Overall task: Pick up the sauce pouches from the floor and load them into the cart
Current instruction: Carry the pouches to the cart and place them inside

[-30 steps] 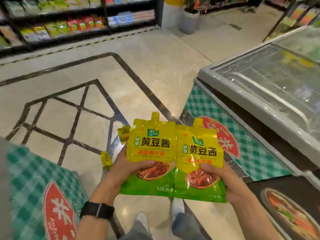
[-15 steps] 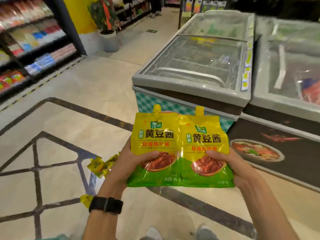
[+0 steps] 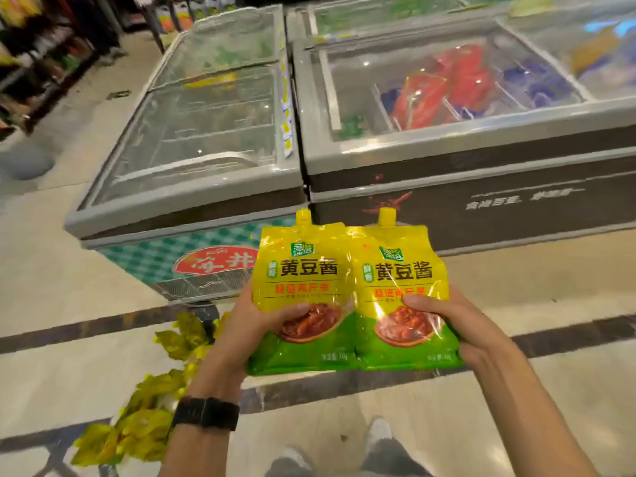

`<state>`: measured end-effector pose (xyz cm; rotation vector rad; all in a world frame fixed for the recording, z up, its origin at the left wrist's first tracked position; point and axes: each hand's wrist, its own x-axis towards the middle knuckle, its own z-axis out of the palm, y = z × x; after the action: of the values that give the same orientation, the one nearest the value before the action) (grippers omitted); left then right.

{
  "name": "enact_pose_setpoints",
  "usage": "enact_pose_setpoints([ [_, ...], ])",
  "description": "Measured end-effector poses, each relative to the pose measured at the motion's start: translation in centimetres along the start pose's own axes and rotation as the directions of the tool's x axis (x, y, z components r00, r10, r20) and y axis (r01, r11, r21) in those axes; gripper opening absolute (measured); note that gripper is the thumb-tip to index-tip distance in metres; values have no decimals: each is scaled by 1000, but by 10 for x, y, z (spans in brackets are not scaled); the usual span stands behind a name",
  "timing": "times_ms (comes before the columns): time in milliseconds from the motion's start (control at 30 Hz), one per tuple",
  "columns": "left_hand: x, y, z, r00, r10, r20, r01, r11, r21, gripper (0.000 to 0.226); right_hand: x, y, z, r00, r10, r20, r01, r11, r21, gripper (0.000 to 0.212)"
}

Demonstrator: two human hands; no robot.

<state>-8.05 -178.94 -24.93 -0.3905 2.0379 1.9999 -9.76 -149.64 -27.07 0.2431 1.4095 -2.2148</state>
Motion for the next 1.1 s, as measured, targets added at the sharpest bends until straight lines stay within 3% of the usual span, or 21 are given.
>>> enact_pose_setpoints([
  [200, 63, 29, 114, 963, 14, 270, -31, 998, 59, 88, -45, -33, -89, 969, -105, -223, 131, 986, 103, 75],
  [333, 108, 41, 196, 891, 26, 453, -83, 991, 107, 95, -75, -49, -144, 906, -156, -394, 236, 958, 164, 74],
  [433, 139, 50, 253, 830, 23, 558, -123, 982, 142, 83, -88, -62, -179, 851, -174, -495, 300, 935, 188, 72],
  [600, 201, 65, 340, 755, 11, 655, -163, 972, 171, 81, -84, -92, -233, 774, -191, -603, 375, 907, 194, 71],
  [933, 306, 100, 522, 517, -145, 843, -183, 944, 275, 91, -68, -146, -351, 579, -164, -798, 526, 824, 212, 75],
  [1100, 322, 98, 627, 466, -236, 853, -201, 910, 362, 103, -89, -157, -419, 485, -105, -868, 590, 772, 236, 87],
])
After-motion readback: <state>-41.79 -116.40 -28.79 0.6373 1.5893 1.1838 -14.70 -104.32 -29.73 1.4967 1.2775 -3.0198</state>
